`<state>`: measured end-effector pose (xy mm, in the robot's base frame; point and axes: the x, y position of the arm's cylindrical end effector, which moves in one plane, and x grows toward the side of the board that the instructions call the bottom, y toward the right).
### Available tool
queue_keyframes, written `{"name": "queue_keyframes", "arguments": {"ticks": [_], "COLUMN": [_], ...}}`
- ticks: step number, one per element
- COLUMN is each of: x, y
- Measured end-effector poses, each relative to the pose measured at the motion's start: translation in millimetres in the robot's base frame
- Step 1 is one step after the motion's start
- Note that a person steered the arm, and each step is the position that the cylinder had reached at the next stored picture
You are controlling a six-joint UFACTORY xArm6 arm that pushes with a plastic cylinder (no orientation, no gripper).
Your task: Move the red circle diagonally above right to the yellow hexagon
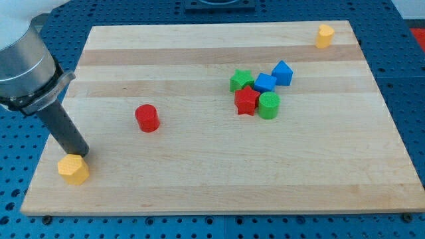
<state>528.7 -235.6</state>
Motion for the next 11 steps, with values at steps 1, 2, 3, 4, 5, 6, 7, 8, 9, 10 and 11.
{"name": "queue_keyframes", "arguments": {"ticks": [1,2,3,4,5,6,7,8,9,10,11], "x": [-15.8,-57.6,-98.2,-115.3,-117.5,-116.9,-109.7,-98.2,-83.4,-74.8,-70.1], "y": [0.0,2.6,11.8,52.9,91.1,104.9,105.9,105.9,106.2,106.2,106.3]}}
